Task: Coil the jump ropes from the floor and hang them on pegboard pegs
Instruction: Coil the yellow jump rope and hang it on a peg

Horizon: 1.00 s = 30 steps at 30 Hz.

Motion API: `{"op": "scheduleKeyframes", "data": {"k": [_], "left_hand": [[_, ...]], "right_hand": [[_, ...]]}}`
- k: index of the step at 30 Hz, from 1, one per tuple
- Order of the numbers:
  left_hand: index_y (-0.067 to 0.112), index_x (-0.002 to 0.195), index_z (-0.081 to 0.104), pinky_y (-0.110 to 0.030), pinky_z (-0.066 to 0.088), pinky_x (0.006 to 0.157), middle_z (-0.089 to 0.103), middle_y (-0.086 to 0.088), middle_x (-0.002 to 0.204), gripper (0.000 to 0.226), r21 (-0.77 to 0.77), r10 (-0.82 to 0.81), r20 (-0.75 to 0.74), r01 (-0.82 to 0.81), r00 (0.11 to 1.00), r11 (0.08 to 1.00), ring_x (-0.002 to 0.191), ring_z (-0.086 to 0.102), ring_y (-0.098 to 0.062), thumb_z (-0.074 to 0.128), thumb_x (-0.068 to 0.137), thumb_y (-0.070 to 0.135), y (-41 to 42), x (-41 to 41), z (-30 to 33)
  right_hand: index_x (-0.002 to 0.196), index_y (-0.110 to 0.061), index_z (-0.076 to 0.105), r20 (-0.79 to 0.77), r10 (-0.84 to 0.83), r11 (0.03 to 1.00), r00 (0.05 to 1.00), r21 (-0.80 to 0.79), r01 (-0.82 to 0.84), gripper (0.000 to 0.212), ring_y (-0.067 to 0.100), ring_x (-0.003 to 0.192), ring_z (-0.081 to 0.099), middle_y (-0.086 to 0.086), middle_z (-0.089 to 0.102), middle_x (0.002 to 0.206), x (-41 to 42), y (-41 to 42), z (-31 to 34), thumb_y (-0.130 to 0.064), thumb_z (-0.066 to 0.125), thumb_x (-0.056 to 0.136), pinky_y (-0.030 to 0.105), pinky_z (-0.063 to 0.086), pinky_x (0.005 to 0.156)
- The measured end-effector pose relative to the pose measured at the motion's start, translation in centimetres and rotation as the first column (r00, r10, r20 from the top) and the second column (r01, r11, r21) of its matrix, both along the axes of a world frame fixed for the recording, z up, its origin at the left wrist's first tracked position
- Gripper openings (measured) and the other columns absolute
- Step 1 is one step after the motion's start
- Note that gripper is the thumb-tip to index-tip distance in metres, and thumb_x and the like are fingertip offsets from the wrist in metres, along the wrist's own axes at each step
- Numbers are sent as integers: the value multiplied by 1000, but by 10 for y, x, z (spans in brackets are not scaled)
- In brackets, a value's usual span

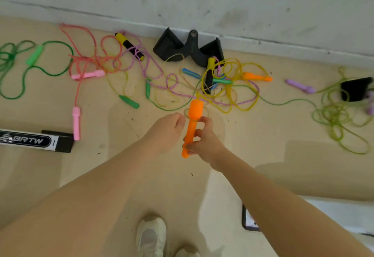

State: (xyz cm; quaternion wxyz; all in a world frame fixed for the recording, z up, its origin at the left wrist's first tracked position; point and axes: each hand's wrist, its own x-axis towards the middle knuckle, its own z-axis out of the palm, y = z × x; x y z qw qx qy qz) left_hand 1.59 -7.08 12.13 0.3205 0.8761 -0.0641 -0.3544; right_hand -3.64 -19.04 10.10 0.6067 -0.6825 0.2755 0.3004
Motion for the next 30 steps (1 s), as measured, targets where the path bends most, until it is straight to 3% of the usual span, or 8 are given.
{"op": "scheduleKeyframes", "data": {"k": [5, 9, 12, 15, 18, 22, 26, 30], "left_hand": [[18, 110, 59, -37, 47, 91, 67, -3, 109, 33, -307, 245, -219, -305, 944, 902, 98, 63, -18, 35, 99, 37, -19, 24, 154], [21, 122, 52, -35, 51, 87, 66, -5, 110, 34, -422, 305, -288, -406, 908, 811, 96, 65, -19, 43, 95, 42, -21, 28, 271], [15, 110, 60, -31, 53, 83, 68, -3, 97, 28, -510, 240, -314, -376, 919, 774, 82, 67, -14, 50, 93, 36, -20, 16, 350], [20, 97, 62, -34, 53, 82, 67, -3, 94, 13, -527, 258, -238, -347, 936, 775, 86, 66, -19, 54, 92, 30, -18, 4, 427], [22, 94, 60, -41, 51, 89, 64, -9, 102, 6, -577, 249, -179, -307, 952, 757, 94, 62, -24, 54, 93, 24, -19, -4, 493], [20, 115, 55, -41, 47, 94, 59, -13, 117, 25, -593, 153, 1, -123, 988, 796, 108, 58, -28, 56, 91, 27, -31, -11, 557], [23, 117, 55, -34, 32, 94, 35, -5, 107, 38, -179, 153, 447, -79, 881, 981, 106, 35, -21, 50, 89, 49, -45, -9, 596], [15, 107, 56, -33, 38, 90, 42, -9, 114, 34, -389, 407, 293, -280, 865, 877, 108, 43, -23, 41, 95, 43, -57, -7, 624]], "right_hand": [[138, -29, 16, 75, 56, 989, 996, 130, -65, 87, 29, 89, 61, 17, 55, 102, 18, -26, 166, 18, 57, 77, 34, 57, 68], [130, -31, 19, 128, 199, 976, 971, 64, -209, 82, 20, 88, 64, 12, 59, 99, 18, -30, 289, 16, 60, 76, 32, 59, 65], [128, -25, 24, 172, 296, 955, 940, -79, -286, 77, 20, 97, 64, 9, 64, 103, 14, -26, 369, 7, 66, 72, 41, 57, 80], [123, -15, 39, 222, 286, 958, 932, -49, -282, 56, 16, 86, 62, 3, 65, 96, 9, -30, 453, 2, 63, 76, 30, 52, 73], [95, -15, 56, 218, 13, 991, 976, 129, -42, 12, 16, 79, 55, 5, 63, 94, 3, -31, 531, -10, 49, 88, 23, 44, 62], [77, -11, 53, 27, -429, 864, 903, 304, 401, 25, 12, 60, 46, 4, 55, 75, 4, -40, 591, -15, 41, 98, 18, 39, 44], [65, -12, 44, 33, -497, 810, 867, 376, 450, 24, 17, 56, 47, 6, 55, 67, -8, -65, 625, -13, 36, 87, 22, 35, 48], [59, -17, 35, 28, -352, 917, 935, 208, 339, 23, 11, 36, 33, -1, 43, 47, -20, -112, 624, -16, 32, 82, 14, 22, 36]]}}
